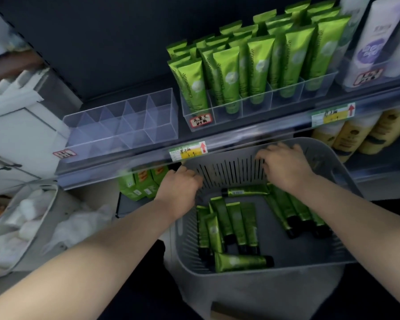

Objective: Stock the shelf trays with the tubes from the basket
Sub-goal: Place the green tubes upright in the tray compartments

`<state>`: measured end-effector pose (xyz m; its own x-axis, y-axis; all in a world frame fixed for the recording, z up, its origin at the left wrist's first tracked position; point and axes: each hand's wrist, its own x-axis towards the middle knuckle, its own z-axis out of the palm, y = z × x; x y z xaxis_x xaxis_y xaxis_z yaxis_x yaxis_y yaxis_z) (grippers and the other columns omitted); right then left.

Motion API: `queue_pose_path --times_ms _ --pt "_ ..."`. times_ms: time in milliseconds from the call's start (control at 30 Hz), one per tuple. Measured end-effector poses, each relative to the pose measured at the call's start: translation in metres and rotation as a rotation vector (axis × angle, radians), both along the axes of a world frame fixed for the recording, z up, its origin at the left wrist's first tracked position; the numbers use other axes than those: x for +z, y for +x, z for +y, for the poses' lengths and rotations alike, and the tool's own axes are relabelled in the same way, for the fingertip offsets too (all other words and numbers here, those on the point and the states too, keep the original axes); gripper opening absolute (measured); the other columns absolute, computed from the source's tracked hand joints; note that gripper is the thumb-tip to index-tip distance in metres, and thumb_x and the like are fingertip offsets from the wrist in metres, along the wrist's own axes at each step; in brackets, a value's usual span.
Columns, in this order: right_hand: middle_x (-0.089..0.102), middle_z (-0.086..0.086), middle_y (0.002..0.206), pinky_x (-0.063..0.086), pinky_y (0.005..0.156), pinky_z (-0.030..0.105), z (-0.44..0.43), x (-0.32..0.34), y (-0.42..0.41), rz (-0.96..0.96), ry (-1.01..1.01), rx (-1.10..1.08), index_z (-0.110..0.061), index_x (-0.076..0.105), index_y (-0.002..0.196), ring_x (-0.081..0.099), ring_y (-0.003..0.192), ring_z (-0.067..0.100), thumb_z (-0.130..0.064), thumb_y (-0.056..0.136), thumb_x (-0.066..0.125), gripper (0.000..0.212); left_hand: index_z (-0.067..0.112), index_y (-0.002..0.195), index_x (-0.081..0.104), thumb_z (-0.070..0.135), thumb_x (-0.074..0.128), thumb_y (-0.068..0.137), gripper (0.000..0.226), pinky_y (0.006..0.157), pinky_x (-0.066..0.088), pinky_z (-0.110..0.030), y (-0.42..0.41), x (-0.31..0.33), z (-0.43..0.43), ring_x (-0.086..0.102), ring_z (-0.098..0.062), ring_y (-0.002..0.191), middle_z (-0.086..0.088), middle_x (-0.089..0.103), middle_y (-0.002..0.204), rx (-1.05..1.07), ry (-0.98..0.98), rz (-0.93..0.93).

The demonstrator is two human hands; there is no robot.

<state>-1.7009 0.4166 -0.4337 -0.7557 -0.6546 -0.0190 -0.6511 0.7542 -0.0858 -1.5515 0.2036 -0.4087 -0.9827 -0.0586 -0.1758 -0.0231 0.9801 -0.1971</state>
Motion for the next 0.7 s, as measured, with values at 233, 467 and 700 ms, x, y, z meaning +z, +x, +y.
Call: queue_pose_path --times_ms 233,467,700 --pt "0.057 -0.002 0.116 0.032 0.088 0.042 0.02 0.008 0.021 0.058 0.126 -0.006 -0.029 0.056 0.119 0.046 0.111 0.022 -0.016 0.085 0.053 0.037 0.02 0.112 0.059 -0.001 0.052 0.08 0.039 0.086 0.042 -0.038 0.022 -0.006 0.01 0.043 -0.024 0.116 -0.001 0.056 0.117 0.118 0.08 -0.013" --pt "0.054 0.003 0.113 0.021 0.104 0.065 0.06 0.014 0.029 -0.088 0.308 -0.172 -0.028 0.056 0.112 0.041 0.116 0.028 -0.009 0.082 0.05 0.036 0.009 0.113 0.058 -0.014 0.052 0.076 0.045 0.09 0.049 -0.038 0.032 -0.015 0.015 0.046 -0.028 0.112 -0.011 0.056 0.114 0.189 0.095 -0.053" --pt "0.056 -0.001 0.111 0.029 0.095 0.055 0.066 0.002 0.043 -0.105 0.338 -0.138 -0.034 0.056 0.108 0.045 0.107 0.024 -0.021 0.088 0.048 0.025 0.007 0.114 0.056 -0.015 0.05 0.076 0.044 0.09 0.046 -0.037 0.051 -0.009 0.025 0.047 -0.029 0.114 -0.013 0.057 0.116 0.219 0.05 -0.081"
